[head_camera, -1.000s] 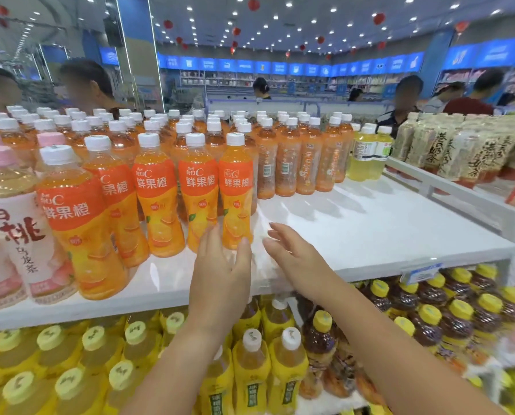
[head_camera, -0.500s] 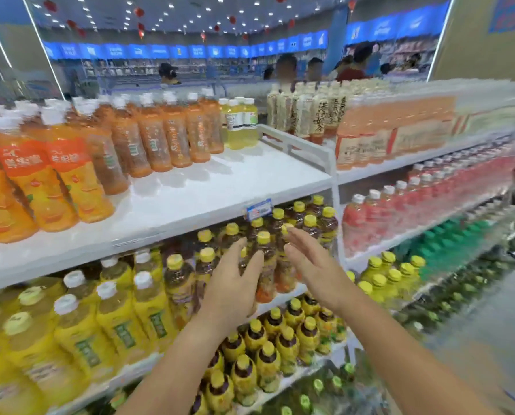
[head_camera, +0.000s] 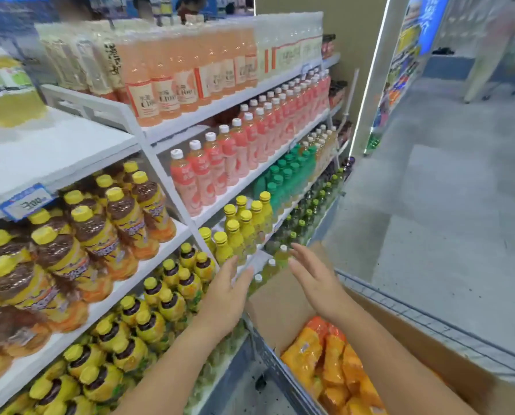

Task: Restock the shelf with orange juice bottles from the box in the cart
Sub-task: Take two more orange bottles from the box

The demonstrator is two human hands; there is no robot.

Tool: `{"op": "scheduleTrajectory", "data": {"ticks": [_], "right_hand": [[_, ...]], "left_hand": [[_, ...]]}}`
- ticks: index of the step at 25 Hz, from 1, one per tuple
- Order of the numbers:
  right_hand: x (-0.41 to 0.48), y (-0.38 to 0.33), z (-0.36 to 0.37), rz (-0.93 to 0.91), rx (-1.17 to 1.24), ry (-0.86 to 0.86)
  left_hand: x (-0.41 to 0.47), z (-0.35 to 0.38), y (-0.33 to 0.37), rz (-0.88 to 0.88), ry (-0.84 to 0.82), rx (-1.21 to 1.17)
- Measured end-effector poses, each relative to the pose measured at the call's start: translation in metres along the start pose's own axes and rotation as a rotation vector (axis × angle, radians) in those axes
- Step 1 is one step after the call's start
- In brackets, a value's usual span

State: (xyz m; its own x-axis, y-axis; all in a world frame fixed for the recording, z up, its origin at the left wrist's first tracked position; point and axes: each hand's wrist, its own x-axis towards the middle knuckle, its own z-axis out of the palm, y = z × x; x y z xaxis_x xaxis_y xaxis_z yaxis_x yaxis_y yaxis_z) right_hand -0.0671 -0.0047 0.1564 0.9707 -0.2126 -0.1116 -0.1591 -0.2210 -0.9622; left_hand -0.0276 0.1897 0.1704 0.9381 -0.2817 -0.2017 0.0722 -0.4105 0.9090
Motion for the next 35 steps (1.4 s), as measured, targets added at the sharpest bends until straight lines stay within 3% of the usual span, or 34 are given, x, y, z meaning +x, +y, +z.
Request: {"op": "scheduleTrajectory", "data": {"ticks": [2,6,13,18,22,35], "right_hand": [[-0.008,0.021,-0.012,0.033,-0.023,0.033],[-0.030,0.094,-0.056,0.273,-0.019,0.238],[-0.083,0.202,-0.072,0.632,0.014,0.537],[-0.101,0.264,-0.066,0.810,0.036,0.607],[-0.087,0.318,-0.075,0.872,0.036,0.578],[-0.014,0.421,-0.102,0.872,0.027,0.452]], "left_hand": [[0.013,0.017,-0.006,-0.013,-0.034,-0.038],[0.062,0.092,-0.029,-0.096,-0.328,0.013],[0.107,0.181,-0.076,-0.167,-0.671,0.159],[0.120,0.242,-0.129,-0.203,-0.776,0.342],[0.130,0.296,-0.172,-0.280,-0.769,0.424],[0.152,0.400,-0.238,-0.451,-0.461,0.507]]}}
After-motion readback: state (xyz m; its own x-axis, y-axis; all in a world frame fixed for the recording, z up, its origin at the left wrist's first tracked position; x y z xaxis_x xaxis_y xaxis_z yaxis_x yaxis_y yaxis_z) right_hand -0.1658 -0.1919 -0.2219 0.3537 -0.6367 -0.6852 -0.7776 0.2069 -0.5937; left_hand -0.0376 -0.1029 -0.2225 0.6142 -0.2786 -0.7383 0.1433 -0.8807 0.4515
